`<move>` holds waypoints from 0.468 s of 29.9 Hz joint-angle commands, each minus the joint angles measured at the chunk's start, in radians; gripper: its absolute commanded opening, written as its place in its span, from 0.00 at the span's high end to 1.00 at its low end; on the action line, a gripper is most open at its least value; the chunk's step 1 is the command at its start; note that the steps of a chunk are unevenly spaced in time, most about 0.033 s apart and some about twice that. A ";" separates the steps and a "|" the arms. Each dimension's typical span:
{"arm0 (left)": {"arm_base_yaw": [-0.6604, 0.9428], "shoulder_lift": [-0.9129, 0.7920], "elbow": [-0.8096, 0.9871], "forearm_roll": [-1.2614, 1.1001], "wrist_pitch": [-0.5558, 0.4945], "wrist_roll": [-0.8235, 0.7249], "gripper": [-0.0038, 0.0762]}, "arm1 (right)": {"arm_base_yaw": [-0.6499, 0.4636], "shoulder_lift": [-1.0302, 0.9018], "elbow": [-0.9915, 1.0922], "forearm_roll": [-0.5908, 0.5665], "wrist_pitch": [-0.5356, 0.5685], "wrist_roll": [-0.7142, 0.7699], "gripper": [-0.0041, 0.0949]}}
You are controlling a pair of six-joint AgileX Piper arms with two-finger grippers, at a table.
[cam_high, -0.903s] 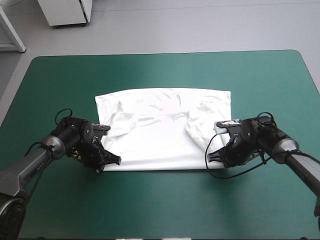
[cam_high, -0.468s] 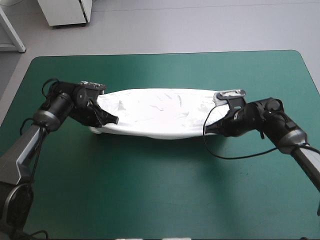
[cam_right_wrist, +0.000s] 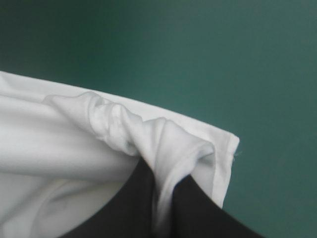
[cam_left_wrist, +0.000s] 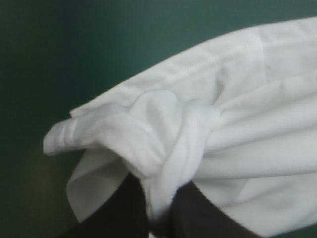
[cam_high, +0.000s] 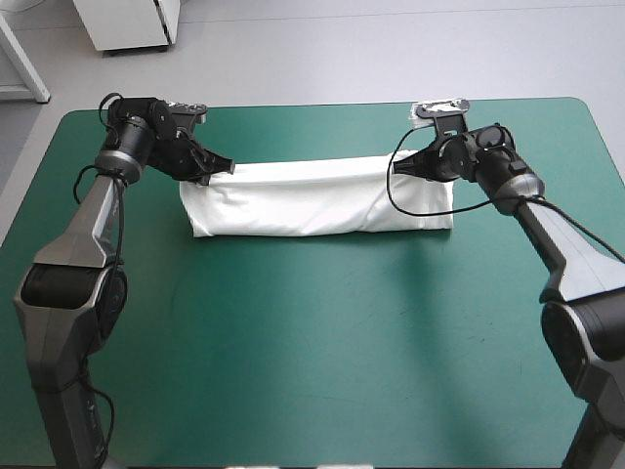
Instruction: Fold the cloth
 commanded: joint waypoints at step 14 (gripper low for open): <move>0.006 0.061 -0.125 0.000 -0.128 -0.004 0.36 | -0.026 0.099 -0.168 0.179 0.007 -0.054 0.05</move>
